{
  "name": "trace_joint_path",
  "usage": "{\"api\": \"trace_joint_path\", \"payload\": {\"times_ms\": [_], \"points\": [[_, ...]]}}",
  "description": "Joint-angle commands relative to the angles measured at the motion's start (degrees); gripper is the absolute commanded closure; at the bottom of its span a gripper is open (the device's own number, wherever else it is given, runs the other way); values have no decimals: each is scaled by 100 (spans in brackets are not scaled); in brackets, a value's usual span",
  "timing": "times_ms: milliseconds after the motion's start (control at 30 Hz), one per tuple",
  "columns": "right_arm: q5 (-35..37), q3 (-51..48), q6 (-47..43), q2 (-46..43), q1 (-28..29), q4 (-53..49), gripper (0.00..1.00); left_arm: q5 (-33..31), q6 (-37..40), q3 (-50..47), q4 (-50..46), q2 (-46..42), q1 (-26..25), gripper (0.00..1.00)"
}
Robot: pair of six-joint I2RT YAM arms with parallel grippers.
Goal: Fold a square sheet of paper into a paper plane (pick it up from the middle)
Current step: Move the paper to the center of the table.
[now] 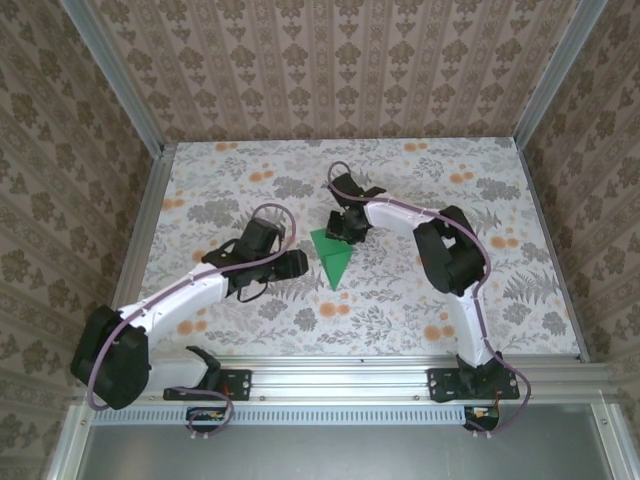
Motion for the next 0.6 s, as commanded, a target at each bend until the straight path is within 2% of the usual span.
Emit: {"api": "trace_joint_path", "payload": {"times_ms": [0, 233, 333, 433, 567], "points": [[480, -902, 944, -632, -28, -313, 67, -47, -219, 24, 68, 72, -322, 31], [970, -2356, 2329, -1723, -37, 512, 66, 465, -731, 305, 1026, 967, -1043, 46], [1304, -2568, 2710, -1980, -88, 537, 67, 795, -850, 466, 1440, 1375, -1241, 57], [1615, -2664, 2992, -2119, -161, 471, 67, 956, -778, 708, 1444, 1682, -1386, 62], [1670, -2684, 3089, -2199, -261, 534, 68, 1141, -814, 839, 1496, 1991, -1463, 71]]}}
